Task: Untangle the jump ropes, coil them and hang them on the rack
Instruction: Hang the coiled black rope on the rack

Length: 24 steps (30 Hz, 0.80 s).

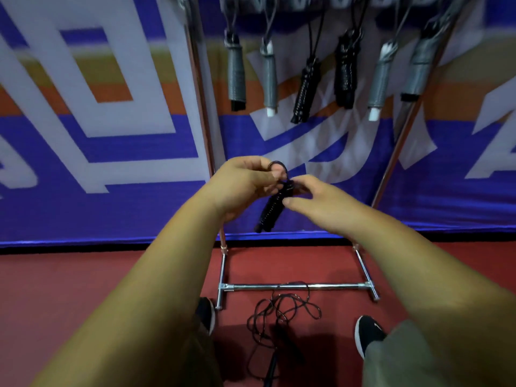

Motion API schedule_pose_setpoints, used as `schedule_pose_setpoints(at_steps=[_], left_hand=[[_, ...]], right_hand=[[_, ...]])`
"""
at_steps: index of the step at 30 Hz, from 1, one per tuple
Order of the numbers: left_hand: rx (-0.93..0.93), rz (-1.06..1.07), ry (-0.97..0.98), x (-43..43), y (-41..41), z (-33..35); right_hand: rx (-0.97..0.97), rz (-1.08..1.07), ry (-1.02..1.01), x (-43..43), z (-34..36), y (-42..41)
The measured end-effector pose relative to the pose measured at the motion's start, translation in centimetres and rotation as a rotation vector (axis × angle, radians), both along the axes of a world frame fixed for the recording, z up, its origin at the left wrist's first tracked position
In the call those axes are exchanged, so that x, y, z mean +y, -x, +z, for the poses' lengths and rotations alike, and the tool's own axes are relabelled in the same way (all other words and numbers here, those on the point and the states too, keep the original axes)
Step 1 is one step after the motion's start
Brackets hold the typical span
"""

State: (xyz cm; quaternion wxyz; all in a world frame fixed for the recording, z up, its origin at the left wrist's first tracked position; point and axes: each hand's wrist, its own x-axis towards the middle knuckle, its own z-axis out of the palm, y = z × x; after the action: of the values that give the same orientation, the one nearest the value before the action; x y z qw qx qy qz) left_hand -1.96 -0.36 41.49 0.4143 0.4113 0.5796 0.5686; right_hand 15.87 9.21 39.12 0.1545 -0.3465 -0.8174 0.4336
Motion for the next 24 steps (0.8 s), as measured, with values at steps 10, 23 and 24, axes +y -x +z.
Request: schedule_pose_setpoints(at_steps=[10, 23, 24], left_hand=[[0.229, 0.157, -0.137, -1.2, 0.4, 13.1], [0.145, 0.272, -0.285, 2.0, 0.4, 20.7], [0.152, 0.280, -0.288, 2.4, 0.6, 21.1]], right_hand=[[0.352, -0.097, -0.096, -0.8, 12.9, 1.0], [0.488, -0.179, -0.028, 2.9, 21.2, 4.0], [0.485, -0.184, -0.040, 3.3, 21.6, 4.3]])
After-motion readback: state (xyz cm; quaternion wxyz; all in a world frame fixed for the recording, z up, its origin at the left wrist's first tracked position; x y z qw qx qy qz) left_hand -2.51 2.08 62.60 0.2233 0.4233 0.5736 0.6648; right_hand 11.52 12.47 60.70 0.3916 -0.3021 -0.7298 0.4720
